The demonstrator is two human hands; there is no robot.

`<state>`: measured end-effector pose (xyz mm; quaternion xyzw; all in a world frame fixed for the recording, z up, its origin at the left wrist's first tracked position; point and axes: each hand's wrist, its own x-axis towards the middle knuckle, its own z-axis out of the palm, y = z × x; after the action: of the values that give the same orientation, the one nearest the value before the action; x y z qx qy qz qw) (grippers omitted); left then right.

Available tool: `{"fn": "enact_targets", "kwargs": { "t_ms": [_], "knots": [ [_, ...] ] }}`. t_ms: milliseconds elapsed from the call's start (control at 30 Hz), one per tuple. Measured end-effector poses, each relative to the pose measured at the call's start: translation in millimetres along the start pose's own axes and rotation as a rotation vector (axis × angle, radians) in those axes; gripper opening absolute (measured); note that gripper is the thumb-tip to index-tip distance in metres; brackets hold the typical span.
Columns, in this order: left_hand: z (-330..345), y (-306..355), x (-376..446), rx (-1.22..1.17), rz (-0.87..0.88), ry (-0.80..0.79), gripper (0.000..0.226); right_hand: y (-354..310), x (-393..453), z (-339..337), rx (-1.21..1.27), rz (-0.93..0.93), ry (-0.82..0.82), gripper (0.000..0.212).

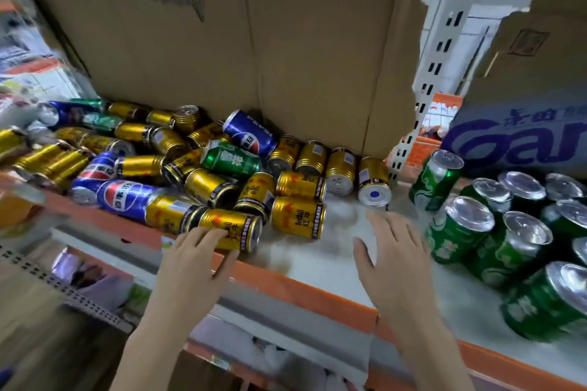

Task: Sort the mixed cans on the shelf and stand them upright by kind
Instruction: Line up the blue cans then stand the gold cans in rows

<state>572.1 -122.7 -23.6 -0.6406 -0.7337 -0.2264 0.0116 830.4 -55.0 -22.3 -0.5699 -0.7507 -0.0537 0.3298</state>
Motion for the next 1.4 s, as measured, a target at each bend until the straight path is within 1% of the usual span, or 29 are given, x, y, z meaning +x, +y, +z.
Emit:
{"fn": "enact_targets", "kwargs": {
  "t_ms": [100, 133, 200, 267, 367, 467, 533, 633, 700, 767, 867, 967, 1100, 1167, 1233, 1300, 1400],
  "knots": [
    [-5.6, -33.0, 9.0, -0.026, 0.006, 0.026, 0.049, -39.1, 1.0, 17.6, 0.042, -0.026, -0.023, 0.04],
    [-8.3, -45.3, 15.2, -0.04, 0.012, 0.039, 0.048, -52.1, 4.6, 25.7, 0.06, -0.031, -0.036, 0.041],
    [-16.2, -72.2, 30.9, -0.047, 0.021, 0.062, 0.038, -79.3, 16.4, 43.4, 0.072, -0.038, -0.054, 0.042],
    [-24.4, -105.5, 49.8, -0.019, 0.026, 0.085, 0.028, -109.9, 30.9, 64.1, 0.066, -0.033, -0.036, 0.04],
    [-40.3, -164.1, 76.8, 0.007, 0.013, 0.099, 0.027, -164.1, 51.5, 94.9, 0.074, -0.002, -0.024, 0.036],
    [-54.1, -221.7, 92.2, 0.025, 0.003, 0.111, 0.024, -215.7, 63.2, 126.8, 0.082, -0.016, -0.071, 0.038],
    [-62.3, -248.9, 102.7, 0.015, -0.002, 0.094, 0.026, -242.5, 67.3, 142.0, 0.096, -0.012, -0.109, 0.039],
    [-64.7, -270.2, 116.8, 0.006, 0.053, 0.078, 0.027, -262.1, 66.3, 157.3, 0.071, 0.007, -0.144, 0.039],
    [-60.8, -275.4, 124.3, 0.002, 0.109, 0.069, 0.026, -265.7, 63.7, 162.0, 0.046, 0.041, -0.147, 0.035],
    [-56.1, -277.9, 128.6, -0.006, 0.156, 0.058, 0.024, -269.1, 63.4, 163.7, 0.03, 0.057, -0.166, 0.036],
    [-53.5, -283.4, 129.3, -0.023, 0.201, 0.033, 0.025, -281.2, 67.3, 166.3, -0.007, -0.009, -0.153, 0.037],
    [-59.4, -295.0, 125.4, -0.028, 0.2, 0.025, 0.026, -303.1, 71.1, 175.4, -0.009, -0.104, -0.188, 0.045],
    [-67.8, -321.3, 117.4, 0.005, 0.163, 0.015, 0.04, -334.8, 70.4, 196.6, -0.001, -0.231, -0.284, 0.058],
    [-71.8, -335.2, 110.8, 0.013, 0.126, 0.029, 0.037, -344.0, 67.1, 207.8, -0.04, -0.311, -0.338, 0.065],
    [-74.9, -344.9, 104.2, 0.037, 0.095, 0.046, 0.028, -346.2, 67.3, 213.8, -0.104, -0.355, -0.381, 0.081],
    [-76.2, -350.7, 98.7, 0.056, 0.076, 0.057, 0.026, -344.0, 70.5, 215.1, -0.171, -0.386, -0.382, 0.094],
    [-75.1, -353.9, 93.3, 0.058, 0.085, 0.07, 0.027, -342.5, 74.0, 215.0, -0.214, -0.424, -0.371, 0.1]
  ]
}}
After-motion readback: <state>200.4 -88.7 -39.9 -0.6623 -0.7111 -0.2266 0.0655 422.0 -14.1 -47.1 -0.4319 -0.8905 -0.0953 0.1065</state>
